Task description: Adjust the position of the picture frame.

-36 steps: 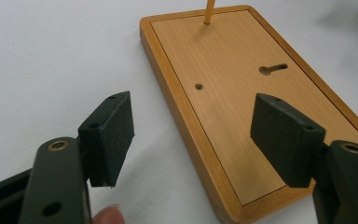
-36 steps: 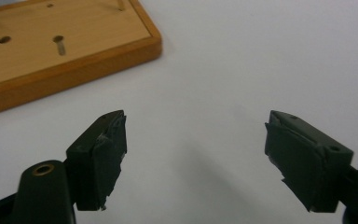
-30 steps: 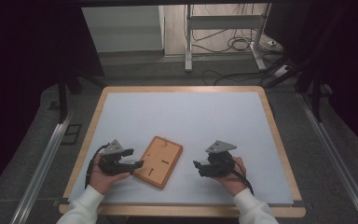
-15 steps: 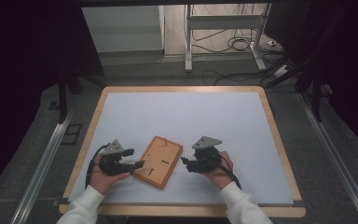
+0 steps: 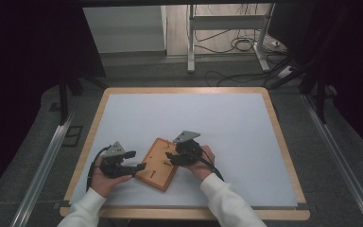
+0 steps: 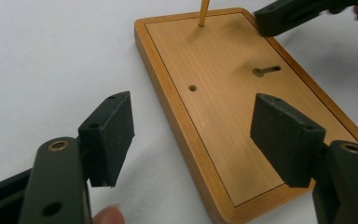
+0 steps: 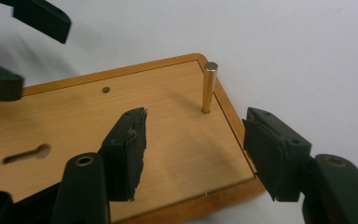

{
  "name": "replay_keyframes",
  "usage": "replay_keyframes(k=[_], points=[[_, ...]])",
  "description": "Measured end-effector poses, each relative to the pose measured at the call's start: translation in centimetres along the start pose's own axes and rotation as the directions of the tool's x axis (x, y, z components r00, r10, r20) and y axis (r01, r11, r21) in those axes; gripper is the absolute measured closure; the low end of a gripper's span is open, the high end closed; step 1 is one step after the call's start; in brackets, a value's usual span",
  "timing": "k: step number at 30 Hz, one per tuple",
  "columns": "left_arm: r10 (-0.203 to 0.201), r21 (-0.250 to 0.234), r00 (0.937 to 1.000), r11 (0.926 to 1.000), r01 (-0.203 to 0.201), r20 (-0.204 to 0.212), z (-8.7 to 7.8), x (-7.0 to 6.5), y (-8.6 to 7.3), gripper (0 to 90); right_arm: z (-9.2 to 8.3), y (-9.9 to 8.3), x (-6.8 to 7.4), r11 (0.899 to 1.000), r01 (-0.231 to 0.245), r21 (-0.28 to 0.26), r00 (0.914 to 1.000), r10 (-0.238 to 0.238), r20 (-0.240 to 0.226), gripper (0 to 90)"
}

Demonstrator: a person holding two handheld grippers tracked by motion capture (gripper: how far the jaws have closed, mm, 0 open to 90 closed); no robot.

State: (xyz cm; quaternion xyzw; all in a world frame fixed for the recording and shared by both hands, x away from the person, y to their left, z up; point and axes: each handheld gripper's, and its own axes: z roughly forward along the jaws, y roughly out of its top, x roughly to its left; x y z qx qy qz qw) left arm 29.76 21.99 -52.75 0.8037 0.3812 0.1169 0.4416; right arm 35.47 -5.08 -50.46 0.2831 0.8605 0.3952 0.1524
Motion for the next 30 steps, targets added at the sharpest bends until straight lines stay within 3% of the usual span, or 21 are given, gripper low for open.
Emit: replay_keyframes(k=[8, 14, 21, 23, 27, 30], points=[[-0.003, -0.001, 1.0, 1.0, 0.003, -0.002, 0.0, 0.1, -0.1, 29.7, 2.2, 0.3, -0.7, 1.0, -0.025, -0.005, 0.9994, 0.025, 0.026, 52.4], [-0.001, 0.003, 1.0, 1.0, 0.001, -0.002, 0.1, 0.1, -0.1, 29.6, 3.0, 0.4, -1.0, 0.999, -0.038, -0.011, 0.999, 0.038, 0.022, 59.5], [-0.001, 0.001, 1.0, 1.0, 0.001, -0.005, 0.0, 0.1, -0.1, 29.6, 4.1, 1.0, -0.9, 1.0, -0.019, -0.003, 0.9998, 0.019, 0.0, 82.2], [0.0, 0.002, 1.0, 1.0, 0.0, -0.005, 0.0, 0.1, -0.1, 29.6, 4.2, 1.1, -0.9, 1.0, -0.026, -0.001, 0.9997, 0.026, 0.002, 84.1], [0.001, 0.004, 1.0, 1.0, -0.001, -0.006, 0.0, 0.2, -0.1, 29.6, 4.1, 0.9, -1.8, 0.997, -0.077, -0.006, 0.9958, 0.077, -0.051, 84.7], [0.0, 0.001, 1.0, 1.0, 0.0, -0.007, 0.0, 0.2, -0.1, 29.6, 3.9, 0.8, -2.0, 0.996, -0.084, -0.01, 0.9951, 0.083, -0.054, 84.7]])
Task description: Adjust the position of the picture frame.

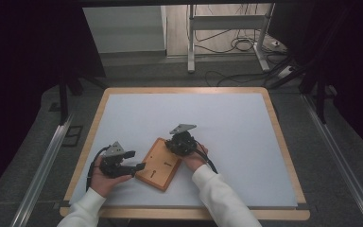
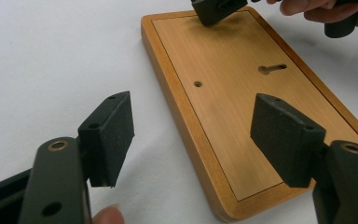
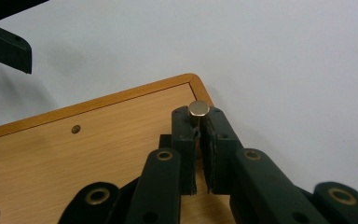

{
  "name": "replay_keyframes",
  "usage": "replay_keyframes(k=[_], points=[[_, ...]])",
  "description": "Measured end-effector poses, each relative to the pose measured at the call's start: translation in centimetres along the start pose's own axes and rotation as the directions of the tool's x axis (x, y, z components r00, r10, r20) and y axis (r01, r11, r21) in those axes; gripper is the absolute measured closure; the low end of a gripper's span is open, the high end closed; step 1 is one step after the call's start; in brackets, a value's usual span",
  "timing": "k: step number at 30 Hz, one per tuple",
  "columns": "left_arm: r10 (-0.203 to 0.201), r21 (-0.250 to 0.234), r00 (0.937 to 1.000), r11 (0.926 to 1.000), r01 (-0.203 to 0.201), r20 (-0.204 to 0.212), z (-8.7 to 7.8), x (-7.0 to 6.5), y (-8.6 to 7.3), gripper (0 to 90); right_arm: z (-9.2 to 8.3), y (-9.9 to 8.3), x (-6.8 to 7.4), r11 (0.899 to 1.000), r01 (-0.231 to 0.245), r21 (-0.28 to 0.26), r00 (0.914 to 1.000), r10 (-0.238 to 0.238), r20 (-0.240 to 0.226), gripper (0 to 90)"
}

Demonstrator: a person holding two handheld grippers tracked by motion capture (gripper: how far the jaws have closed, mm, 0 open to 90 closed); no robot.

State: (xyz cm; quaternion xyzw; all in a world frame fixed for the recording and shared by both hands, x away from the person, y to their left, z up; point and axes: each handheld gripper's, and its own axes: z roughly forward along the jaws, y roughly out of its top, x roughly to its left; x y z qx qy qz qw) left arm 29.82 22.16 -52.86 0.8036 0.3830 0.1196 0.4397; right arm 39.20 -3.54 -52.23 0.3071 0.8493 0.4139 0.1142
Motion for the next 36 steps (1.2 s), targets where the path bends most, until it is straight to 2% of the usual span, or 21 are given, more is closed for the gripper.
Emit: replay_keyframes(k=[5, 9, 12, 17, 25, 28, 34, 36], points=[[0.002, -0.004, 1.0, 1.0, -0.002, -0.002, 0.0, 0.0, 0.0, 29.6, -0.6, -0.2, -0.3, 1.0, -0.005, -0.006, 1.0, 0.005, -0.006, 84.6], [0.011, -0.029, 0.9999, 0.9995, -0.011, -0.009, -0.2, -0.2, 0.1, 29.9, -1.7, -0.5, -0.7, 1.0, 0.002, -0.025, 1.0, -0.002, -0.005, 84.5], [0.011, -0.033, 0.9999, 0.9994, -0.011, -0.012, -0.3, -0.2, 0.1, 30.0, -3.1, -0.9, -1.0, 0.999, 0.02, -0.04, 0.9998, -0.019, 0.002, 84.4], [0.011, -0.028, 0.9999, 0.9995, -0.011, -0.01, -0.2, -0.3, 0.1, 29.9, -4.1, -1.4, -1.5, 0.999, 0.024, -0.041, 0.9997, -0.023, 0.009, 84.3], [0.008, -0.017, 1.0, 0.9998, -0.008, -0.003, -0.1, -0.3, 0.1, 29.7, -6.1, -2.2, -3.0, 0.999, 0.02, -0.039, 0.998, -0.018, 0.06, 84.1], [0.01, -0.015, 1.0, 0.9998, -0.01, -0.003, 0.0, -0.3, 0.1, 29.7, -6.2, -2.5, -3.8, 1.0, 0.002, -0.026, 0.9966, 0.0, 0.082, 84.3], [0.009, -0.015, 1.0, 0.9998, -0.009, -0.003, -0.1, -0.3, 0.1, 29.7, -5.5, -2.6, -4.2, 1.0, -0.017, -0.025, 0.996, 0.019, 0.087, 84.5], [0.007, -0.013, 1.0, 0.9999, -0.007, -0.002, 0.0, -0.2, 0.1, 29.7, -4.9, -2.9, -4.2, 1.0, -0.018, 0.008, 0.9939, 0.017, 0.109, 83.8]])
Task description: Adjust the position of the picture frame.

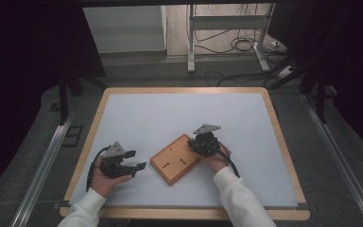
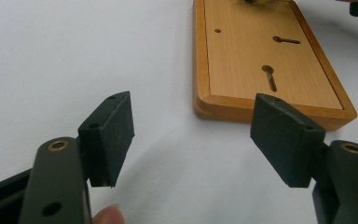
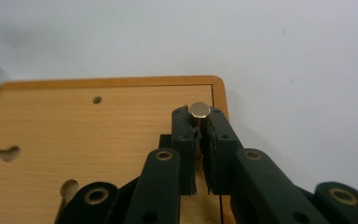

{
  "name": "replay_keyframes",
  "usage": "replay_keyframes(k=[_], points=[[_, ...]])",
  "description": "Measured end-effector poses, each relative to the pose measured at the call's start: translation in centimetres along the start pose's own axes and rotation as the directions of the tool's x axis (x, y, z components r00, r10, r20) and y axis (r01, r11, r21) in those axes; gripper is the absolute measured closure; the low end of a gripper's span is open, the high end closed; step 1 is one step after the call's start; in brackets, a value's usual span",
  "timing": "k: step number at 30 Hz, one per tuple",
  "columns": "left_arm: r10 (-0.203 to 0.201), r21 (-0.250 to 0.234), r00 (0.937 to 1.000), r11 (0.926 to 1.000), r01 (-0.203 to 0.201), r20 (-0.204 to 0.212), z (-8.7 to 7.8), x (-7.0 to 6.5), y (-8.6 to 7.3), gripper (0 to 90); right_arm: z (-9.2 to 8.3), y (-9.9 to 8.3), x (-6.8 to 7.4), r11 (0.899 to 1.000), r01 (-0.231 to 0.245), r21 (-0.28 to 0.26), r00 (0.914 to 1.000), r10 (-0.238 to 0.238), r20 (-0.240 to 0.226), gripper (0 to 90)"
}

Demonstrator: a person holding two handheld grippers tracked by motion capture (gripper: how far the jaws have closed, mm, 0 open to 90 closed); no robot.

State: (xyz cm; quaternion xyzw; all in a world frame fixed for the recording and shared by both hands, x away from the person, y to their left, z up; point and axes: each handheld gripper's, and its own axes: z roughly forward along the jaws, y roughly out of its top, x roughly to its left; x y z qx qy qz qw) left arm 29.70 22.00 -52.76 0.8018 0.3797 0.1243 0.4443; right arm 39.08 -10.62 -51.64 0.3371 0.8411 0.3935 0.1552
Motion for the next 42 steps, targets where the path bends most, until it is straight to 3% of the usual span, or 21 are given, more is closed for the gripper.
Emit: replay_keyframes(k=[2, 4, 6, 7, 12, 13, 15, 16, 21, 27, 35, 42], points=[[0.001, 0.002, 1.0, 1.0, -0.001, 0.0, 0.0, 0.0, 0.0, 29.7, 0.0, -0.1, 0.0, 1.0, 0.003, -0.01, 1.0, -0.003, 0.0, 82.3], [0.0, 0.002, 1.0, 1.0, 0.0, 0.001, 0.0, 0.0, 0.0, 29.7, -0.7, 0.1, 0.2, 0.999, 0.015, -0.032, 0.9998, -0.015, 0.016, 66.4], [0.004, 0.004, 1.0, 1.0, -0.004, 0.001, 0.0, 0.0, 0.0, 29.7, -1.0, 0.2, 0.3, 0.999, 0.021, -0.034, 0.9997, -0.02, 0.015, 63.5], [0.006, 0.006, 1.0, 1.0, -0.006, 0.0, 0.0, 0.0, 0.0, 29.7, -1.7, 0.1, 0.3, 0.999, 0.027, -0.038, 0.9992, -0.025, 0.03, 54.3], [0.002, 0.003, 1.0, 1.0, -0.002, -0.002, 0.1, 0.0, 0.1, 29.7, -3.6, -0.8, -0.1, 0.999, 0.011, -0.051, 0.9988, -0.009, 0.049, 42.4], [0.003, 0.004, 1.0, 1.0, -0.003, -0.002, 0.1, -0.1, 0.1, 29.7, -4.9, -1.7, -0.3, 0.998, 0.0, -0.06, 0.9984, 0.004, 0.057, 39.2], [0.005, 0.006, 1.0, 1.0, -0.005, -0.003, 0.1, -0.1, 0.1, 29.7, -5.4, -2.1, -0.4, 0.998, -0.007, -0.067, 0.9984, 0.01, 0.056, 38.1], [0.002, 0.006, 1.0, 1.0, -0.002, -0.003, 0.2, 0.0, 0.1, 29.7, -6.7, -3.1, -0.6, 0.997, -0.023, -0.07, 0.998, 0.027, 0.058, 36.5], [-0.001, 0.009, 1.0, 1.0, 0.001, -0.007, 0.3, 0.0, 0.1, 29.7, -9.1, -5.2, -0.9, 0.998, -0.021, -0.067, 0.9974, 0.026, 0.067, 35.4], [0.006, 0.01, 0.9999, 0.9999, -0.006, -0.013, 0.2, -0.1, 0.1, 29.7, -12.3, -8.4, -1.2, 0.996, -0.059, -0.074, 0.9943, 0.065, 0.084, 34.8], [0.015, 0.018, 0.9999, 0.9997, -0.015, -0.008, 0.3, 0.0, 0.1, 31.2, -14.4, -10.9, -1.1, 0.992, -0.096, -0.076, 0.9902, 0.103, 0.095, 33.3], [0.006, 0.019, 1.0, 0.9998, -0.006, 0.0, 0.5, 0.2, 0.4, 38.6, -14.7, -11.6, -0.6, 0.994, -0.088, -0.067, 0.9917, 0.094, 0.088, 32.5]])
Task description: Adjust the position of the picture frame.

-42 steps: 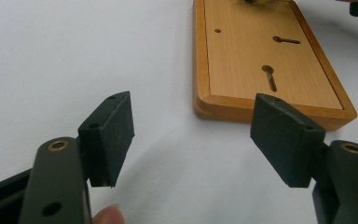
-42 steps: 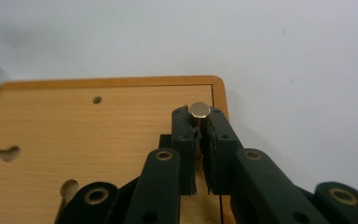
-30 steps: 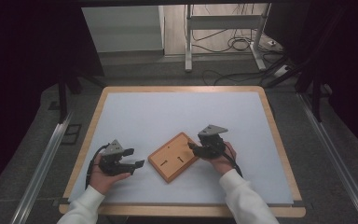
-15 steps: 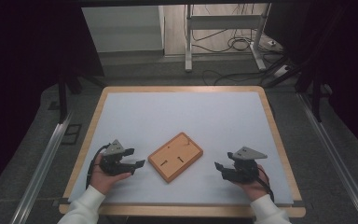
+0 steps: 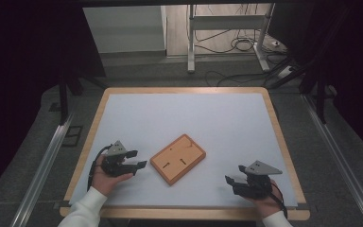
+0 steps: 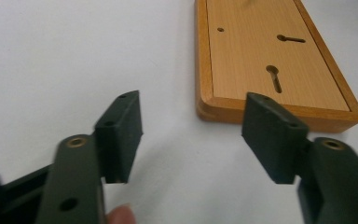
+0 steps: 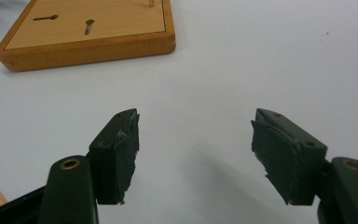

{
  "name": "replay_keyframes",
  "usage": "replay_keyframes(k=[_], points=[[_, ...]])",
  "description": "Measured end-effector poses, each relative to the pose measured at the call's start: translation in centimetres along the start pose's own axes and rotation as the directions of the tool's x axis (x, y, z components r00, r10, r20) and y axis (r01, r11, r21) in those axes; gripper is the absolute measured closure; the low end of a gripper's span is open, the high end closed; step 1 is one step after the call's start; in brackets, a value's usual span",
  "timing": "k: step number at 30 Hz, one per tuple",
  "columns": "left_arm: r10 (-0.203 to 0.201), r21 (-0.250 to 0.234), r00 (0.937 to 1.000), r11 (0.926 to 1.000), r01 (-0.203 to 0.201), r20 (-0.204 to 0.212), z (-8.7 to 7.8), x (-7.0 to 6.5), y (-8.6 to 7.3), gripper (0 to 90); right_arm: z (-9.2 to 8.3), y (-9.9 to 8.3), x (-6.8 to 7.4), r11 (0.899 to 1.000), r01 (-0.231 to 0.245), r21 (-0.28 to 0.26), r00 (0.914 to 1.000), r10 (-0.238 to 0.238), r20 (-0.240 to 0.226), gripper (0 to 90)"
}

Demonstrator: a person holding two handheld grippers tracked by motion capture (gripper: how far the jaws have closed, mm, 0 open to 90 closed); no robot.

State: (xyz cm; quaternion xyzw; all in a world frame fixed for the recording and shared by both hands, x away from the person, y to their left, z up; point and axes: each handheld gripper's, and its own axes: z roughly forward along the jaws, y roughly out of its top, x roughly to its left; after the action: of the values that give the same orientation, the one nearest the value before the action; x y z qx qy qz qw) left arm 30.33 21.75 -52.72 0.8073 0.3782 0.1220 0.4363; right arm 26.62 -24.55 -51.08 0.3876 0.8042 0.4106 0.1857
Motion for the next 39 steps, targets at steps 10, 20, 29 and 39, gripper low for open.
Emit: replay_keyframes(k=[10, 20, 29, 39], points=[[0.056, 0.081, 0.9983, 0.9951, -0.057, 0.016, 2.4, 1.3, 1.5, 89.1, 0.3, 0.1, -0.2, 1.0, -0.006, 0.007, 0.9999, 0.006, 0.013, 31.0], [0.095, 0.118, 0.9944, 0.988, -0.1, 0.047, 3.7, 1.2, 1.8, 89.7, 0.5, 0.1, -0.3, 1.0, -0.005, 0.012, 0.9998, 0.005, 0.022, 31.0], [0.119, 0.137, 0.9911, 0.9825, -0.126, 0.06, 4.0, 0.7, 1.8, 89.9, 0.5, 0.1, -0.3, 1.0, -0.005, 0.011, 0.9997, 0.004, 0.025, 31.0], [0.128, 0.144, 0.9887, 0.9799, -0.138, 0.079, 3.9, 0.5, 1.7, 90.0, 0.5, 0.1, -0.3, 1.0, -0.003, 0.014, 0.9998, 0.002, 0.022, 31.0]])
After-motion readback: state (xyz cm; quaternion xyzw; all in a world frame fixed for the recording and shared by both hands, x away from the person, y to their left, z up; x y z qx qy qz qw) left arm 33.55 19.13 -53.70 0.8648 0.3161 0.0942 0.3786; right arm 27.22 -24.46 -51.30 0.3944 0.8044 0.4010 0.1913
